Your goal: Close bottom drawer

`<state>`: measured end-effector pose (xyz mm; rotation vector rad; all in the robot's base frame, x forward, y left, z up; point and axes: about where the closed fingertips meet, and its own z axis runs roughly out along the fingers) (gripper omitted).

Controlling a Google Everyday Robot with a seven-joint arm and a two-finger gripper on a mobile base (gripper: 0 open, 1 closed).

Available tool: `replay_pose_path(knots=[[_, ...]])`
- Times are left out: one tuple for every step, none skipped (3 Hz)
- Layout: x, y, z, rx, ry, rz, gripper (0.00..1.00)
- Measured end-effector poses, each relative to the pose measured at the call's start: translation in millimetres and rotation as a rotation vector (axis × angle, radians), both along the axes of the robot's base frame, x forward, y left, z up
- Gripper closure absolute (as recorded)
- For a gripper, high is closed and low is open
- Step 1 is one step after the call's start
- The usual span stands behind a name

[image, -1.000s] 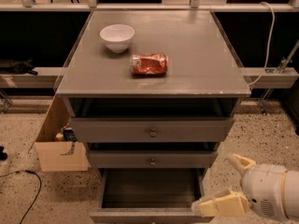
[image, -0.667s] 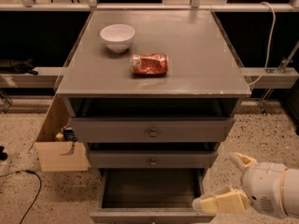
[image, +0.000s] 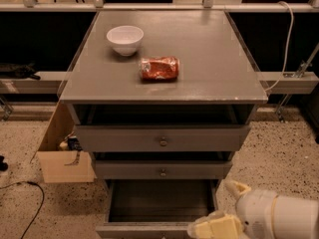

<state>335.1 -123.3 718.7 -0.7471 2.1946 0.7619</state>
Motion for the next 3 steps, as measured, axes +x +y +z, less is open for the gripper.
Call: replay_pose_path(knots=[[-26, 13, -67, 0.055, 0.101, -0.021, 0.0], [-46, 22, -112, 0.095, 0.152, -0.051, 0.0], [-61, 35, -144, 0.136, 0.167, -0.075, 0.0]])
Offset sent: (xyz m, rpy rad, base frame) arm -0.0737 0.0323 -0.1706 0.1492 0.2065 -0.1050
